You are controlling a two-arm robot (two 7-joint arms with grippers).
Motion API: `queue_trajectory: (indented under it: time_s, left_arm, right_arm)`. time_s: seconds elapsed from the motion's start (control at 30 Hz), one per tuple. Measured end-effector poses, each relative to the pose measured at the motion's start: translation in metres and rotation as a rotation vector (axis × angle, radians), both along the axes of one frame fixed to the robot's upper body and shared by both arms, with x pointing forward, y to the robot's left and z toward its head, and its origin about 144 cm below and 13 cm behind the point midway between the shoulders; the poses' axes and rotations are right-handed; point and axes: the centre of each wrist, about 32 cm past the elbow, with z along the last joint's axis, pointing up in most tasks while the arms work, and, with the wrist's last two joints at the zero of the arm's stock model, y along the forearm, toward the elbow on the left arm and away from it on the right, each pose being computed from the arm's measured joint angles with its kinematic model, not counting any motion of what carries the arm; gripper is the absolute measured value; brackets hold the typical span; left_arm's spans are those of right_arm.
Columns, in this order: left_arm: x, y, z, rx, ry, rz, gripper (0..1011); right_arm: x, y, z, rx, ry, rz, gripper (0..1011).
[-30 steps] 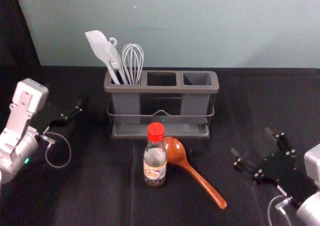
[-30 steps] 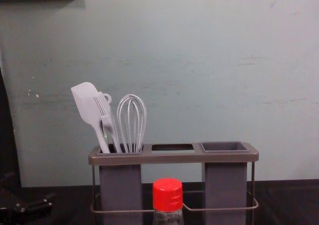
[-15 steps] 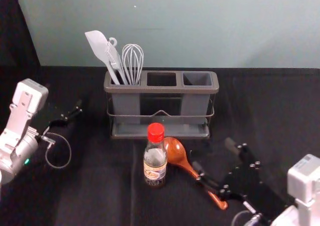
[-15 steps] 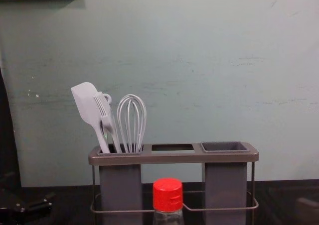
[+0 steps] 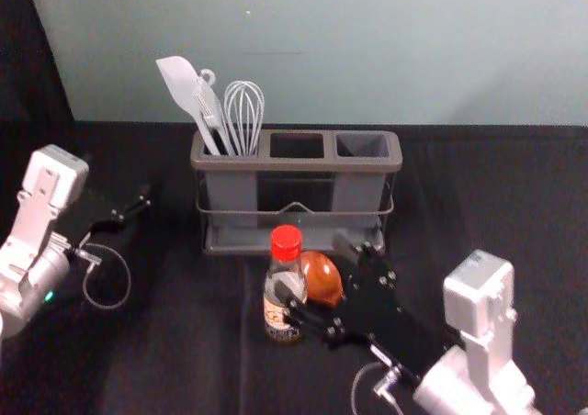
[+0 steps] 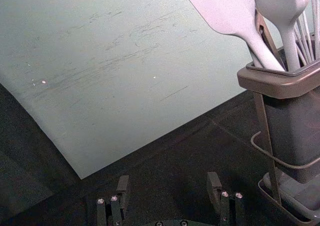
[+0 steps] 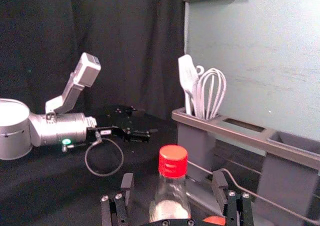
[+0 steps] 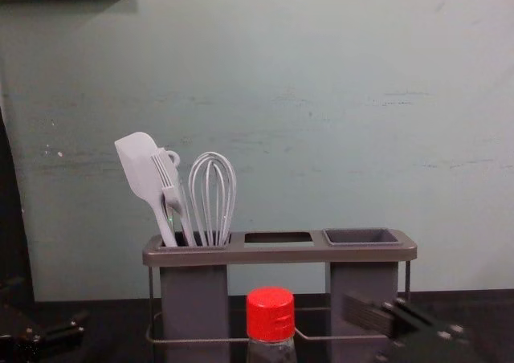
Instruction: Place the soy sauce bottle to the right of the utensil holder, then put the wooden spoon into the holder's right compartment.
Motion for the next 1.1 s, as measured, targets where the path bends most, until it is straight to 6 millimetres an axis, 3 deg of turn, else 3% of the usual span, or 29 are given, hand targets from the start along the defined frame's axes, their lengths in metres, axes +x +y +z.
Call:
queue_trajectory:
  time_s: [0.37,0.7,0.9,1.1]
  left_arm:
    - [0.000,0.000,0.000,0.000,0.000,0.000,1000]
    - [0.000,0.000,0.000,0.000,0.000,0.000,1000]
    - [0.000,0.000,0.000,0.000,0.000,0.000,1000]
    - [0.000,0.000,0.000,0.000,0.000,0.000,1000]
  right_arm:
    - [0.025,0.014,-0.002,0.023,0.016,0.024,1002]
    - [0.031,0.019,-0.003,0.053,0.032,0.029,1000]
    - [0.033,0.020,-0.004,0.058,0.042,0.026,890]
    - [0.034,0.021,-0.003,0.057,0.042,0.024,711]
